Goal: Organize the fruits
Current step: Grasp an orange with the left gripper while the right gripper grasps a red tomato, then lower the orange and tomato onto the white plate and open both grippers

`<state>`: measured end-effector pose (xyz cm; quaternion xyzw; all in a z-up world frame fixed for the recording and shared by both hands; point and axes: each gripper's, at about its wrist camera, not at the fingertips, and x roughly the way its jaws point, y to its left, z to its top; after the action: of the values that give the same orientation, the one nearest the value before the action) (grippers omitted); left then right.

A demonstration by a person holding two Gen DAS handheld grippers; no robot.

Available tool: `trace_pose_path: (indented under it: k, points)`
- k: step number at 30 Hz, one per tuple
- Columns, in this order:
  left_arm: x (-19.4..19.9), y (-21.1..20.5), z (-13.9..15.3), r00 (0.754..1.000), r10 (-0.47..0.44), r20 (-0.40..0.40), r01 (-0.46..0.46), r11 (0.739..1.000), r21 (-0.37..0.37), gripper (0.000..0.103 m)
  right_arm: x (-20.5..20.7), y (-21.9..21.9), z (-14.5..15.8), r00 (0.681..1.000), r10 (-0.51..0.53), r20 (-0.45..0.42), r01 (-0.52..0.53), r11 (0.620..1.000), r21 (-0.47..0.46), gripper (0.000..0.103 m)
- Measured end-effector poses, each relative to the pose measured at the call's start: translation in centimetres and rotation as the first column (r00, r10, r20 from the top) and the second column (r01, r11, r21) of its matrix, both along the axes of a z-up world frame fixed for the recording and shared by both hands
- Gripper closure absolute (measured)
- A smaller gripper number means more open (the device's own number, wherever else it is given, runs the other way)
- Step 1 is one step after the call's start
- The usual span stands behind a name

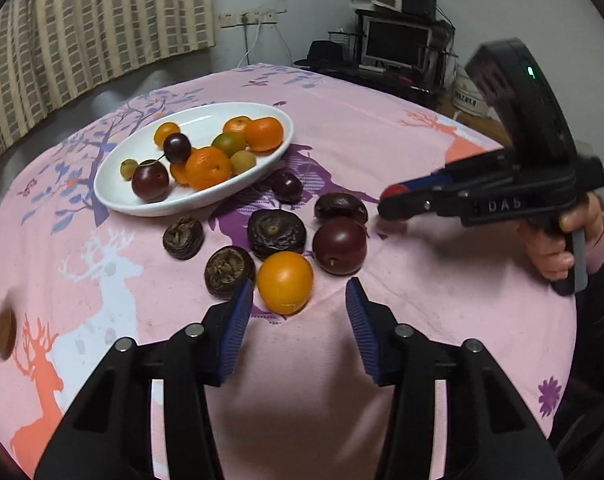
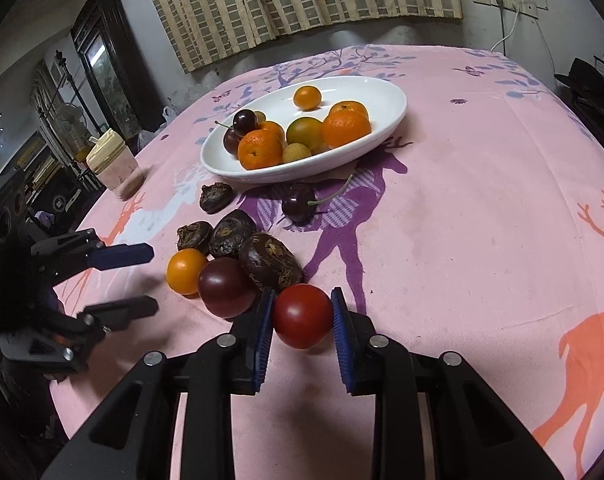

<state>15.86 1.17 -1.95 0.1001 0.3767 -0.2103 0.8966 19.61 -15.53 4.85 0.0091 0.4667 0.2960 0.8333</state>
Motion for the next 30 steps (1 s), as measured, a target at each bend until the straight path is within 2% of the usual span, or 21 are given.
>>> trace_pose_path:
  k: [2,14,18,22,26,30]
  points:
    - [0.2,-0.3,-0.1,1.000,-0.003,-0.019,0.002,1.000,-0.017,0.064,-0.1,0.0,0.1,1.000,0.000,0.007,0.000,1.000,0.000,0.075]
    - [2.7,0.2,-1.1,0.992,0.104,-0.069,-0.103,0.994,0.027,0.065,-0.5,0.1,0.5,1.000,0.014,0.023,-0.015,1.000,0.019,0.074]
    - [3.4,0.2,-1.6,0.989,0.111,-0.094,-0.108,0.993,0.036,0.065,-0.7,0.1,0.6,0.999,0.017,0.027,-0.018,1.000,0.023,0.074]
    - [3.7,-0.5,-2.0,0.990,0.117,-0.078,-0.110,0.990,0.087,0.065,-0.8,0.1,0.6,1.000,0.016,0.024,-0.017,1.000,0.027,0.074]
    - [3.8,0.3,-1.9,0.987,0.129,-0.096,-0.125,0.991,0.048,0.068,-0.8,-0.1,0.6,1.000,0.015,0.023,-0.016,0.999,0.037,0.074]
    - [3.5,1.1,-0.7,0.987,0.137,-0.081,-0.138,0.990,0.000,0.068,-0.6,-0.6,0.7,1.000,0.007,0.007,-0.008,0.995,0.102,0.074]
